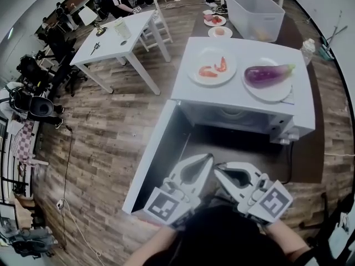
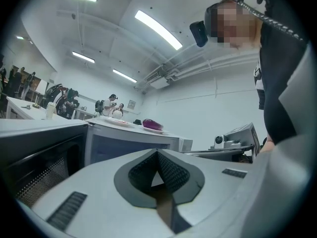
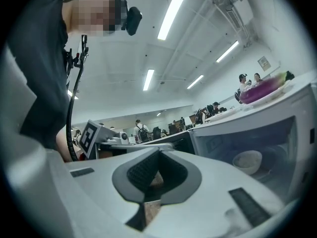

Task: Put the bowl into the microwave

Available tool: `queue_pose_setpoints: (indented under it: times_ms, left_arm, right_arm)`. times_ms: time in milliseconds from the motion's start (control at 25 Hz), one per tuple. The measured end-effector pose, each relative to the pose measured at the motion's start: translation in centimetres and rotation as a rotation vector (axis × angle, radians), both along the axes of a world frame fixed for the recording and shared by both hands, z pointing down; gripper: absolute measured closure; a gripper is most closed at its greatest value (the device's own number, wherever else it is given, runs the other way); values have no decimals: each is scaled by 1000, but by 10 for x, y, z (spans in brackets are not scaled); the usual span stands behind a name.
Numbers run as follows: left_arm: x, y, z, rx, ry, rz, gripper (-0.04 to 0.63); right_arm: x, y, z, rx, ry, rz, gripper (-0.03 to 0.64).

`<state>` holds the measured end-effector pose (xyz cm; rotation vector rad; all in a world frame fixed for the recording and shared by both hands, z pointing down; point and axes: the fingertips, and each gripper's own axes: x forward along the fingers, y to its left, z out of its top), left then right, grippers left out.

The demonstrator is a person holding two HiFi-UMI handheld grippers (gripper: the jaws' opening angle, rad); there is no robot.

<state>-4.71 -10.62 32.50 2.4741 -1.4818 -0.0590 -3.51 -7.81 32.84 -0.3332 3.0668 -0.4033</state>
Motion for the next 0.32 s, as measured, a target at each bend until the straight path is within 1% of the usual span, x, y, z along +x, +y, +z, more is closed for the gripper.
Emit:
queue_pose_setpoints:
  times_ms: [320]
  left_arm:
    - [-1,1,-2,4,11,14,595]
  right_arm:
    - [-1,6,-2,-2,17,17,617]
